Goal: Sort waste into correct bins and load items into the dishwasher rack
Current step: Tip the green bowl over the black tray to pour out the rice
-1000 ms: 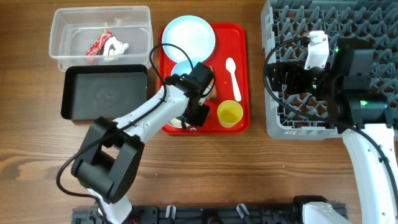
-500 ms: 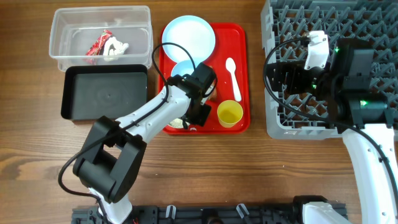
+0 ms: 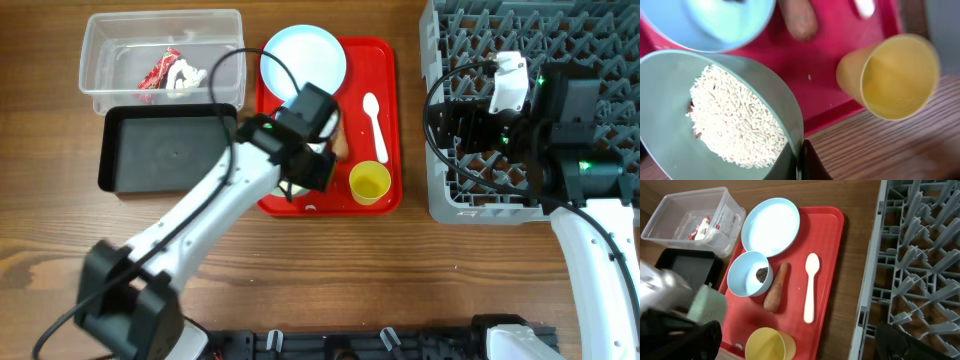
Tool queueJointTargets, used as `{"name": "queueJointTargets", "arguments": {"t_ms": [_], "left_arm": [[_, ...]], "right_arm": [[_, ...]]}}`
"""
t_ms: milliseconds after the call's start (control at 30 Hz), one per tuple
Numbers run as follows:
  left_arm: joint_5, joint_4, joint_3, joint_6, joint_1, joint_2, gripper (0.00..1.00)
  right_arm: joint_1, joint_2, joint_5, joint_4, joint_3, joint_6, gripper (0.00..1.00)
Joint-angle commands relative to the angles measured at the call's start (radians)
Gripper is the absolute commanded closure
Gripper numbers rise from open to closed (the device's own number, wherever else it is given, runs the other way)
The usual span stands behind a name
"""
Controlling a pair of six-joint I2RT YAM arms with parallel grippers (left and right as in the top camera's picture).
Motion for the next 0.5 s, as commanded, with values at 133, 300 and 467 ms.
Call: {"name": "queueJointTargets", "arguments": {"t_ms": [133, 300, 467], "left_arm": [[0.206, -0.002, 0.023, -0.023, 0.295, -0.124, 0.96], [0.376, -0.005, 0.021, -0.014, 0.597, -0.118, 0.96], [0.571, 0.016, 0.020, 0.086, 0.835, -0.079, 0.96]], "right_arm": [[0.002, 0.012, 0.007, -0.002, 0.023, 0.006, 0.00], [0.002, 0.012, 0.007, -0.007, 0.023, 0.006, 0.00], [0.002, 0.012, 0.007, -0.006, 0.022, 0.006, 0.00]]}}
